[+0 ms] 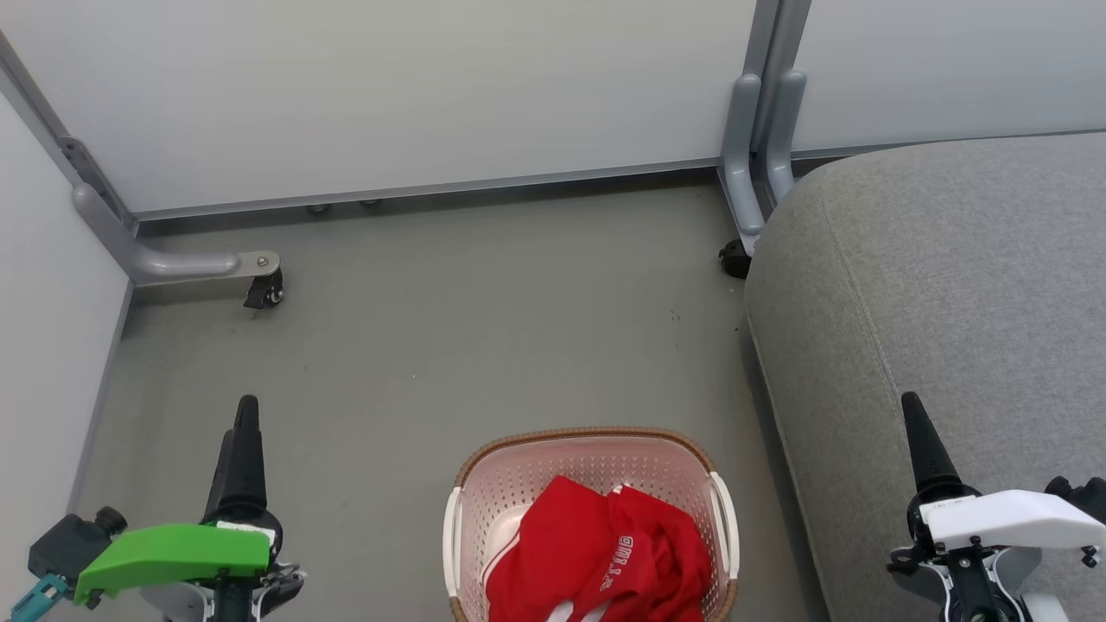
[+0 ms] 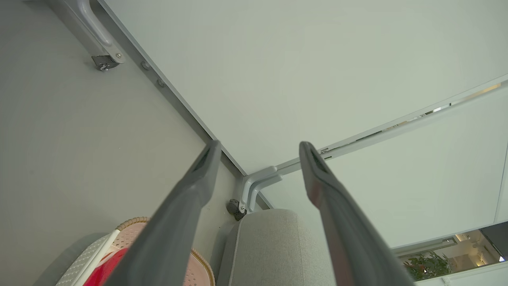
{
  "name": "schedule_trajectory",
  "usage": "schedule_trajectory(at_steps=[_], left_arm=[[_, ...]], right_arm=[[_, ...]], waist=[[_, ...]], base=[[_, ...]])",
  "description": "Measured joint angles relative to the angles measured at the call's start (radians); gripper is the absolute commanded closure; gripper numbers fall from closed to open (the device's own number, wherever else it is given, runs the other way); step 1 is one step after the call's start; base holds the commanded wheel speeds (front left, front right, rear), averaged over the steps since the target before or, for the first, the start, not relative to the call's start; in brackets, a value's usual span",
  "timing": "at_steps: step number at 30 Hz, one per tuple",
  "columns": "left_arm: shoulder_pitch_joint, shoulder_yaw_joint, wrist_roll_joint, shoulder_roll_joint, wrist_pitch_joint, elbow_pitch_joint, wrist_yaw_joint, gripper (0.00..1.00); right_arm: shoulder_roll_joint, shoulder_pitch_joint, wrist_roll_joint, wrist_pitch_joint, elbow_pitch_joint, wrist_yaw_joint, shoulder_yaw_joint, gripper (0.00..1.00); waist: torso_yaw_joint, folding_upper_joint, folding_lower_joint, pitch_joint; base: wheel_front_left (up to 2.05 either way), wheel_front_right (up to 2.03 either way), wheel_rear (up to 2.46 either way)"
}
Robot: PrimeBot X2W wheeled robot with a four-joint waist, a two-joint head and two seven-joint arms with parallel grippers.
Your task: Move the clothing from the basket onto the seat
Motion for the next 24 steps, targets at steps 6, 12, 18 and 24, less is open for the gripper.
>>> schedule_trajectory(at_steps=[6,12,18,24], left_arm=[[0.009,-0.023,0.132,0.001,-0.021,-0.045,0.023,0.0],[0.019,-0.052,0.241,0.001,-0.043,-0.071,0.037,0.0],[0.02,-0.071,0.328,0.001,-0.062,-0.099,0.045,0.0],[0.022,-0.086,0.412,0.002,-0.081,-0.117,0.047,0.0]], right_arm=[[-0.001,0.009,-0.128,-0.021,-0.049,0.0,0.018,0.0],[-0.002,0.018,-0.232,-0.044,-0.092,0.0,0.04,0.0],[-0.003,0.028,-0.325,-0.063,-0.114,0.0,0.06,0.0],[-0.004,0.029,-0.402,-0.08,-0.13,0.0,0.066,0.0]], waist=[[0.0,0.0,0.0,0.003],[0.001,0.0,0.0,0.003],[0.003,0.0,0.0,0.004],[0.002,0.0,0.0,0.005]], base=[[0.0,0.0,0.0],[0.0,0.0,0.0],[0.0,0.0,0.0],[0.0,0.0,0.0]])
